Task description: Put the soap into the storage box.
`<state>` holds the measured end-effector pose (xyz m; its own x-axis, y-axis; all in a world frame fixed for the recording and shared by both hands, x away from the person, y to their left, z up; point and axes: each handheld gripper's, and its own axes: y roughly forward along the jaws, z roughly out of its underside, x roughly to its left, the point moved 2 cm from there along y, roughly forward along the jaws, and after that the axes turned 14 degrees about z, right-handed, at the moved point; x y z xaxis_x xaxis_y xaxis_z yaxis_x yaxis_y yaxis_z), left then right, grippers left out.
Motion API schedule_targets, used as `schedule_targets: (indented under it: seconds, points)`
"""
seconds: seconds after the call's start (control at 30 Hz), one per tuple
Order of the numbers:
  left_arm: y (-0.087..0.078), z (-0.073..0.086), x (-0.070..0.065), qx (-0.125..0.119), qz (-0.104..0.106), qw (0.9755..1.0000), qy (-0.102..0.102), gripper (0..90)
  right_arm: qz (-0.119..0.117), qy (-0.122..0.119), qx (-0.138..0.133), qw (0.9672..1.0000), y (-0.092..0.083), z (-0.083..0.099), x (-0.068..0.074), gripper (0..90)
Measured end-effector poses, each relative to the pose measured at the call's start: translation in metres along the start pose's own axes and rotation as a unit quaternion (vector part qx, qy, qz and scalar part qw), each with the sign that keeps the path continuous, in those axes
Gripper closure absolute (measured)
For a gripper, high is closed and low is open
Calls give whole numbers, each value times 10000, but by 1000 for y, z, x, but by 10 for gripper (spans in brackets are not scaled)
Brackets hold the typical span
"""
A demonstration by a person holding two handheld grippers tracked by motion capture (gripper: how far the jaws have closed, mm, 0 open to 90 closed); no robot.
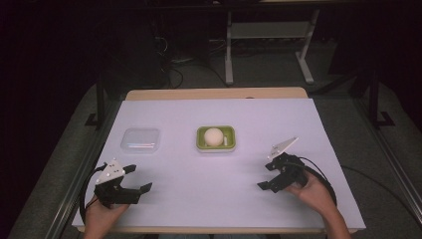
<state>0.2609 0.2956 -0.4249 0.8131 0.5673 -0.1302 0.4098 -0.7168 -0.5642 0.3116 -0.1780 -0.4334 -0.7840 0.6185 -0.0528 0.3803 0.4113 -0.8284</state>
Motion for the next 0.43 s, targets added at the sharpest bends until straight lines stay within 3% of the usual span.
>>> schedule_targets:
  seconds: [0.2,0.43]
  points:
    - [0,-1,-3,84,-131,9998,137,134,42,106,-16,9999,-6,15,6,224]
    - [-1,0,-1,51,-65,10000,52,136,58,232,-239,9994,-12,34,18,228]
